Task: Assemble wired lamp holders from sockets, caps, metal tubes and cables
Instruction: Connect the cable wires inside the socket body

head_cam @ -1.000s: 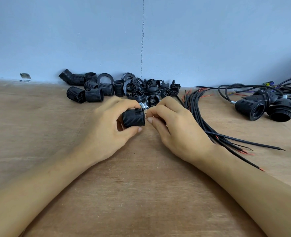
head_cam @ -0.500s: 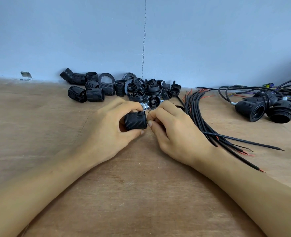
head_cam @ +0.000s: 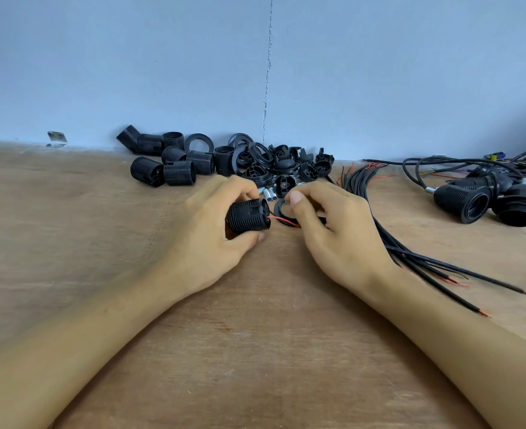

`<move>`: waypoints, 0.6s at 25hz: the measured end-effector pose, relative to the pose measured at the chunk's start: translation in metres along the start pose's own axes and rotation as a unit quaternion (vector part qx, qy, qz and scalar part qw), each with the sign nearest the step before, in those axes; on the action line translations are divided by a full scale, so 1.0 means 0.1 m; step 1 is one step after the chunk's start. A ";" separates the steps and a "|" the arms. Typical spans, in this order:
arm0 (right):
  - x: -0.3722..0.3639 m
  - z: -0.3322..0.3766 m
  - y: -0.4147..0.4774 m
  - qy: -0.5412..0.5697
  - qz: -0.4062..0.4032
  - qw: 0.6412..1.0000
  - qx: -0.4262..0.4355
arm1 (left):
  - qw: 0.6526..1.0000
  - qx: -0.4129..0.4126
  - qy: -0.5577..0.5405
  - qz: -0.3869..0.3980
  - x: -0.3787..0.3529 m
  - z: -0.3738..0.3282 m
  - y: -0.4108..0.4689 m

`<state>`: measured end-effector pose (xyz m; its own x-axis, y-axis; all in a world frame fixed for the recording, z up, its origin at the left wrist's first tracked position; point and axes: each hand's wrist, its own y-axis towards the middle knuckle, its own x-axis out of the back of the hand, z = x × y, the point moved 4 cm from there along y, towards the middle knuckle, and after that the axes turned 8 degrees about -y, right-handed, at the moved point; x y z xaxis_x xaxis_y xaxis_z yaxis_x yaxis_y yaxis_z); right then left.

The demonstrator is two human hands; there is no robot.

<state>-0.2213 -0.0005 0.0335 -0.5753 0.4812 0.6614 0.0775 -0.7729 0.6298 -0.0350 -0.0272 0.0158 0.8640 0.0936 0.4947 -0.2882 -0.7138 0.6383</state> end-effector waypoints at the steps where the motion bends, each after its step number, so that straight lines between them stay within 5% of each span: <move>1: -0.02 -0.04 0.01 -0.024 0.026 0.999 -0.032 | 1.000 -0.003 0.007 0.001 0.00 0.00 0.00; 5: -0.09 -0.08 0.00 -0.086 0.107 0.988 -0.068 | 0.999 -0.016 0.026 0.008 0.00 -0.01 0.00; 15: -0.11 -0.04 0.01 -0.062 0.137 0.988 -0.026 | 0.998 -0.024 0.052 0.021 -0.02 0.03 0.00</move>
<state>-0.2185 -0.0081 0.0250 -0.4335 0.2948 0.8516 0.1738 -0.8999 0.4000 -0.0356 -0.0290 0.0127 0.8043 0.1381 0.5779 -0.3439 -0.6850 0.6423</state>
